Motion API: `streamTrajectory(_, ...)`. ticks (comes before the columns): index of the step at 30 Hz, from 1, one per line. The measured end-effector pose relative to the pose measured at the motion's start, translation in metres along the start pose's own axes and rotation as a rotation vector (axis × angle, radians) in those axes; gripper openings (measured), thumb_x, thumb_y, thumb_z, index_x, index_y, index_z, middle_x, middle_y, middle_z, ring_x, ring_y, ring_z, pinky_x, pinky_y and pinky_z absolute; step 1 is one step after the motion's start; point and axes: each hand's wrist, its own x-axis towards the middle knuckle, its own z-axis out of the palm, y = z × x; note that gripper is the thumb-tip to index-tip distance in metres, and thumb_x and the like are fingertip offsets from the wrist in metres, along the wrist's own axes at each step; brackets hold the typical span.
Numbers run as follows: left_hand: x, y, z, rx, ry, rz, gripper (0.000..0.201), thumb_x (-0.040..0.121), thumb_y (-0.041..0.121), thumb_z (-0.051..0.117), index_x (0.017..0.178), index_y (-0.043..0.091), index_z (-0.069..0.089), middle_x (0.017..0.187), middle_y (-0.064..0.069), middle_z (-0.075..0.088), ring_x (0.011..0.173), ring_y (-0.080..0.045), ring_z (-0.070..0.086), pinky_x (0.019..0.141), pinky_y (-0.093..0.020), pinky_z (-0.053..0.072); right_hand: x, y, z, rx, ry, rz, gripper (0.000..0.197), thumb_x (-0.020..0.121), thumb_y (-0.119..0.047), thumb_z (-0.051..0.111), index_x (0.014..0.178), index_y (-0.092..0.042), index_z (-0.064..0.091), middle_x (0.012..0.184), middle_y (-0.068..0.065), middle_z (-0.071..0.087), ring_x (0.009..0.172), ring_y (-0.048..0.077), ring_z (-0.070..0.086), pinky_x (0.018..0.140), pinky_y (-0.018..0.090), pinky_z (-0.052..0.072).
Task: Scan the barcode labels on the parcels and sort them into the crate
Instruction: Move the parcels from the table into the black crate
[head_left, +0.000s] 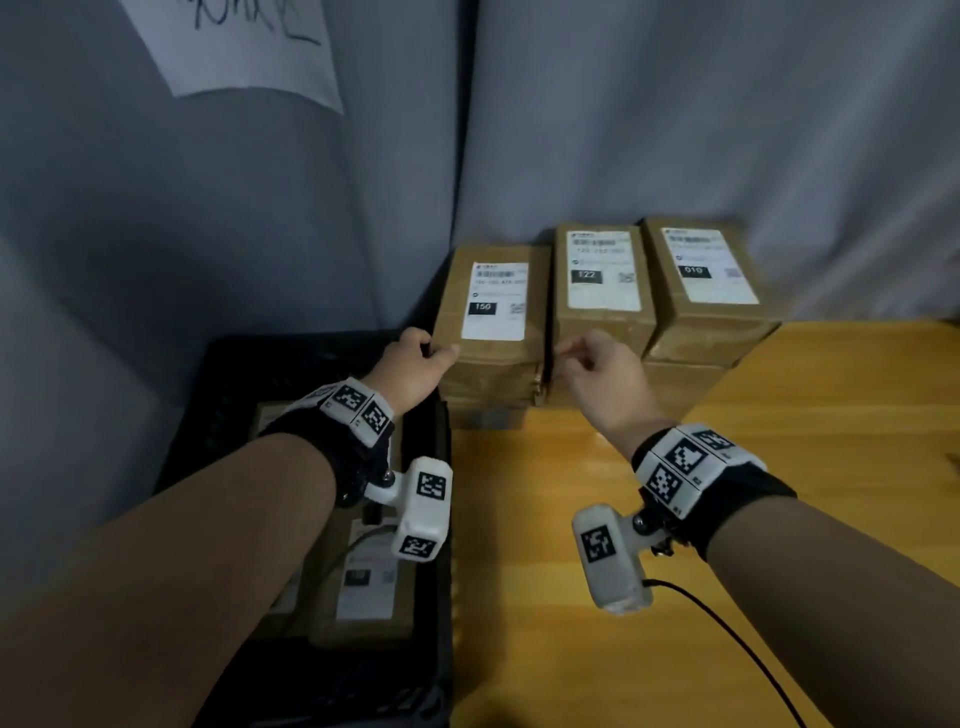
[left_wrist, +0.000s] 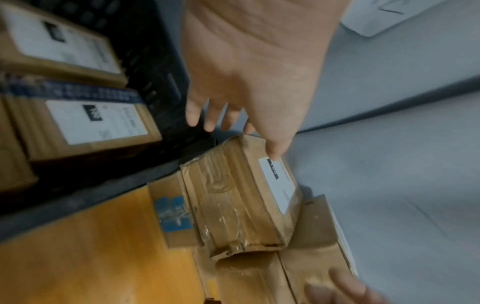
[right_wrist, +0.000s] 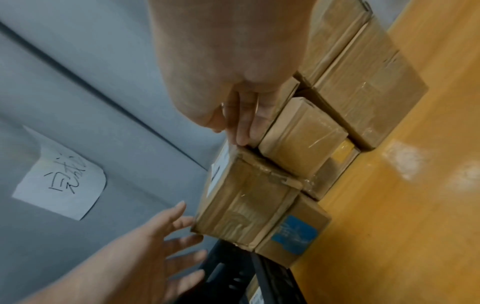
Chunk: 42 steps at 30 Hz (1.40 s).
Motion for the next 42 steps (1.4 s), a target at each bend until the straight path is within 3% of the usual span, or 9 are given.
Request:
streamTrajectory(6,0.027,-0.013,0.033,-0.465,-0.054,-0.344,0.083,0.081,0.071,0.050,0.143,0.020,0.032,0.135,-0.010,0.049,0.114,-0.029,0.054,0.096,-0.043,0.048,0.005,0.033,0.007,0.000,-0.089,0.040,0.013,0.095,-0.009,0.051,0.093,-0.019,0.059,0.080,-0.004,0.060,0.071,0.013,0.058,0.056,0.022,0.043)
streamTrajectory(9,0.031,-0.016,0.041,-0.678,-0.083,-0.415,0.067,0.078,0.069,0.058,0.125,0.023,0.043,0.106,-0.012,0.058,0.094,-0.028,0.059,0.090,-0.041,0.051,0.007,0.042,0.017,0.026,-0.127,0.060,0.016,0.094,-0.008,0.051,0.089,-0.020,0.060,0.084,0.004,0.065,0.080,0.027,0.066,0.071,0.036,0.055)
streamTrajectory(11,0.032,-0.016,0.043,-0.781,-0.071,-0.451,0.060,0.078,0.062,0.064,0.118,0.022,0.043,0.102,-0.013,0.057,0.090,-0.028,0.059,0.085,-0.040,0.051,0.008,0.049,0.023,0.043,-0.124,0.086,0.021,0.093,-0.008,0.052,0.082,-0.025,0.058,0.085,0.007,0.068,0.082,0.030,0.067,0.077,0.041,0.057)
streamTrajectory(20,0.020,-0.007,0.050,-0.865,-0.073,-0.458,0.071,0.077,0.045,0.073,0.134,0.021,0.040,0.126,-0.010,0.048,0.108,-0.028,0.055,0.088,-0.038,0.049,0.008,0.052,0.035,0.256,-0.058,0.260,0.014,0.093,-0.019,0.056,0.104,-0.012,0.057,0.087,-0.006,0.058,0.087,0.022,0.061,0.088,0.049,0.054)
streamTrajectory(23,0.018,-0.005,0.049,-0.856,-0.078,-0.451,0.055,0.080,0.041,0.071,0.125,0.023,0.045,0.130,-0.009,0.050,0.106,-0.027,0.057,0.078,-0.036,0.048,0.008,0.048,0.035,0.306,-0.053,0.321,0.016,0.094,-0.027,0.055,0.104,-0.015,0.056,0.091,-0.006,0.059,0.094,0.022,0.061,0.092,0.049,0.052)
streamTrajectory(28,0.015,-0.002,0.044,-0.868,-0.045,-0.451,0.042,0.086,0.038,0.067,0.115,0.018,0.045,0.124,-0.013,0.052,0.098,-0.026,0.059,0.083,-0.034,0.049,0.007,0.042,0.035,0.351,-0.032,0.390,0.029,0.095,-0.042,0.050,0.108,-0.016,0.053,0.097,-0.002,0.060,0.096,0.024,0.061,0.094,0.049,0.051)
streamTrajectory(32,0.012,-0.002,0.045,-0.839,-0.096,-0.417,0.048,0.082,0.044,0.070,0.113,0.016,0.047,0.124,-0.013,0.050,0.100,-0.028,0.061,0.080,-0.038,0.053,0.006,0.041,0.036,0.451,0.012,0.499,0.035,0.096,-0.041,0.049,0.119,-0.016,0.051,0.123,0.007,0.058,0.106,0.026,0.058,0.090,0.044,0.055)
streamTrajectory(36,0.014,-0.006,0.044,-0.860,-0.094,-0.372,0.062,0.080,0.034,0.075,0.130,0.014,0.045,0.135,-0.017,0.046,0.093,-0.031,0.065,0.085,-0.040,0.056,0.005,0.045,0.035,0.453,-0.020,0.588,0.048,0.091,-0.057,0.052,0.121,-0.020,0.045,0.126,0.004,0.053,0.113,0.026,0.055,0.094,0.044,0.052)
streamTrajectory(42,0.009,-0.010,0.042,-0.876,-0.074,-0.301,0.046,0.086,0.023,0.070,0.125,0.016,0.048,0.129,-0.017,0.051,0.087,-0.028,0.066,0.076,-0.034,0.057,0.008,0.041,0.028,0.443,-0.173,0.724,0.099,0.069,-0.080,0.058,0.145,-0.019,0.036,0.137,0.004,0.045,0.123,0.027,0.048,0.098,0.048,0.048)
